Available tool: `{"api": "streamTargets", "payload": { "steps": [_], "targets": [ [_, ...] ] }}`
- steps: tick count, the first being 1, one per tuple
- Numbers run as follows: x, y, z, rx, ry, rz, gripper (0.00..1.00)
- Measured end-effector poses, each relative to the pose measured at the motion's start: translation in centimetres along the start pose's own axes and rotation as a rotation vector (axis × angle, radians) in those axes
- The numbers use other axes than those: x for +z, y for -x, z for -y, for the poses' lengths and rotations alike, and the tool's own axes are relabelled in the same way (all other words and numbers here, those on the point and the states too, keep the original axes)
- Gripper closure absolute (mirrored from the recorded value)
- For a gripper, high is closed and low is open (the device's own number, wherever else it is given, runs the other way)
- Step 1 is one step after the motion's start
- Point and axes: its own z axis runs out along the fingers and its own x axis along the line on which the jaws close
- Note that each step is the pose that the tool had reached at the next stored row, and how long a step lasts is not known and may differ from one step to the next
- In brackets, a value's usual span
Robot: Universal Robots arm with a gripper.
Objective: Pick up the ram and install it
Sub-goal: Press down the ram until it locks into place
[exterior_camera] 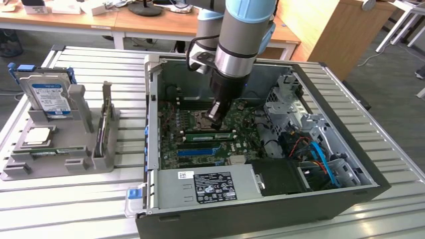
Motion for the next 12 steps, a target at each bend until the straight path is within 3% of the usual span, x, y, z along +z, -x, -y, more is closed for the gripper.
{"api": "streamTargets", "payload": {
  "steps": [12],
  "targets": [
    [0.2, 0.0, 0.0, 0.255, 0.0009, 0.0002, 0.89]
  ]
}}
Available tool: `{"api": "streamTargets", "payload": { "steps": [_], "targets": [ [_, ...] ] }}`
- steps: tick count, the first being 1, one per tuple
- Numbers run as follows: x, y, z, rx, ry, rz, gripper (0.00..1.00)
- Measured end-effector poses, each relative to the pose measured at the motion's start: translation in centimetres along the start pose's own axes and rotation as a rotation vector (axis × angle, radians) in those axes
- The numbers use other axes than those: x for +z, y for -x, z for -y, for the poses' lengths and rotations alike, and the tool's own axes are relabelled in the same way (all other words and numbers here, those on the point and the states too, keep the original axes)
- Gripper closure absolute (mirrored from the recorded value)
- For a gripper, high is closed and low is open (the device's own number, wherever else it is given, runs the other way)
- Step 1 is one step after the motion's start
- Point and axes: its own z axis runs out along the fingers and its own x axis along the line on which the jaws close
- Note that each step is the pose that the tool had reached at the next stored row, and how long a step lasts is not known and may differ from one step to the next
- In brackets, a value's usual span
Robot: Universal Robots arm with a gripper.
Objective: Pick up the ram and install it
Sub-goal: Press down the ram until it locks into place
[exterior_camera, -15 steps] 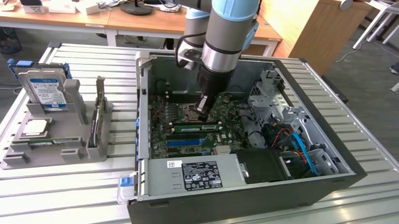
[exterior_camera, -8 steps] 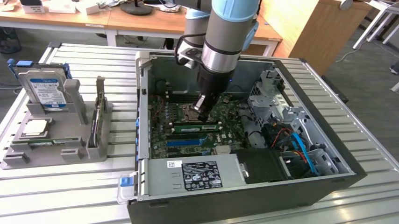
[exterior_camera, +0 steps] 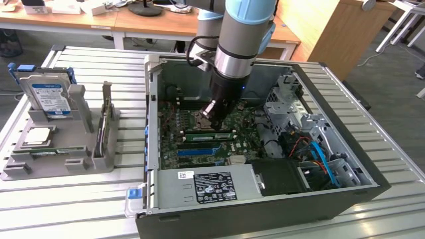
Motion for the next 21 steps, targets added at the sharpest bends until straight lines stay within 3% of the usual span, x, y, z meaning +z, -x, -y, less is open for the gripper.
{"api": "streamTargets", "payload": {
  "steps": [21],
  "targets": [
    [0.34, 0.0, 0.0, 0.382, 0.0012, 0.0004, 0.89]
  ]
}}
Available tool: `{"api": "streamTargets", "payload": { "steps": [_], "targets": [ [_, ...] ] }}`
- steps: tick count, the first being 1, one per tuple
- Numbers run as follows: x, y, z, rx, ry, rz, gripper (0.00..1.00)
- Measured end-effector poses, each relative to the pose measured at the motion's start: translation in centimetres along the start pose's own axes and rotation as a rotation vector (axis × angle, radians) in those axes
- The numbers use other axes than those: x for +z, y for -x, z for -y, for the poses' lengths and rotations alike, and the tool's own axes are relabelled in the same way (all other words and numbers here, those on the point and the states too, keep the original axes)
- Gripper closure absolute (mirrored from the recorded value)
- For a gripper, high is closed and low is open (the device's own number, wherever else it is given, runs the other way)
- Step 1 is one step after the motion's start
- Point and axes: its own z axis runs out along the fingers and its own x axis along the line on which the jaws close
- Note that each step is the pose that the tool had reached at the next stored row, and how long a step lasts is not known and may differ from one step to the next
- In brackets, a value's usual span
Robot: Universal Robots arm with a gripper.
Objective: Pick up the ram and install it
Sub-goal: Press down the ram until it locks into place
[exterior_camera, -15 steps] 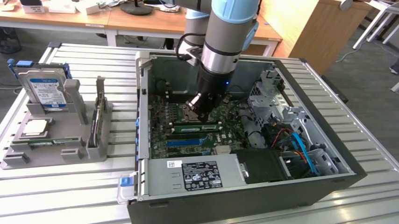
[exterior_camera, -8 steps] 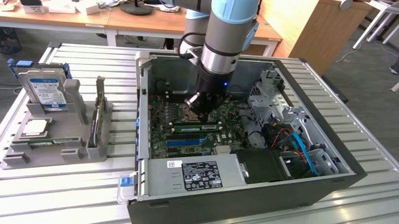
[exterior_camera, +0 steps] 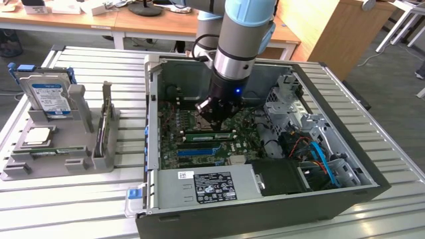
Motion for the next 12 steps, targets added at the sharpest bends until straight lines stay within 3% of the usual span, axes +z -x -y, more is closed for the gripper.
{"api": "streamTargets", "payload": {
  "steps": [12],
  "targets": [
    [0.22, 0.0, 0.0, 0.189, 0.0006, 0.0002, 0.89]
  ]
}}
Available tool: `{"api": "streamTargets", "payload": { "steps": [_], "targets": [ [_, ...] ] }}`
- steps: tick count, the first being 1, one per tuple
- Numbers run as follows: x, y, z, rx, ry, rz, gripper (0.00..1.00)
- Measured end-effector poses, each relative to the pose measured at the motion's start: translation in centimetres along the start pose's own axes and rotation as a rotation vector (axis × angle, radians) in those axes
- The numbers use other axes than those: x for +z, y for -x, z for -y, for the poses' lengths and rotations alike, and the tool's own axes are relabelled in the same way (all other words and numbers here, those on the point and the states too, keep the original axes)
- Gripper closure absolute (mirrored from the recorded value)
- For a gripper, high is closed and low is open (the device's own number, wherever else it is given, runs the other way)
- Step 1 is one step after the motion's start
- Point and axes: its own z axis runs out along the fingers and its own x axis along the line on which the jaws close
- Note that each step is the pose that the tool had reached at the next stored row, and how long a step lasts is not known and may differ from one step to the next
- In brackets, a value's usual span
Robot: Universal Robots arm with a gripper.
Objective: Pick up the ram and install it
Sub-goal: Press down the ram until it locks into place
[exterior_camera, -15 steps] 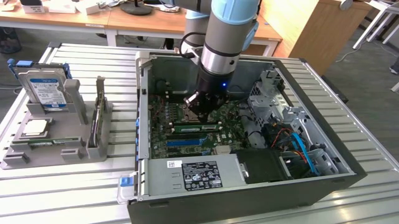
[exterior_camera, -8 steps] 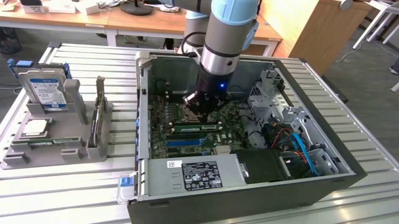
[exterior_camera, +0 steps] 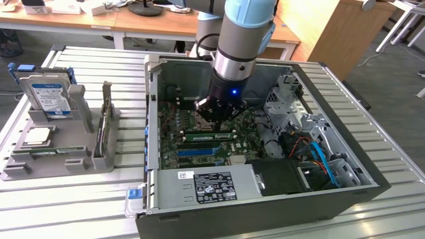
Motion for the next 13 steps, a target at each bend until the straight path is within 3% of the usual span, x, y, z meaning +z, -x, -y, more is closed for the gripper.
{"api": "streamTargets", "payload": {
  "steps": [2, 13],
  "targets": [
    [0.01, 0.0, 0.0, 0.023, 0.0, 0.0, 0.89],
    [0.02, 0.0, 0.0, 0.025, 0.0001, 0.0, 0.89]
  ]
}}
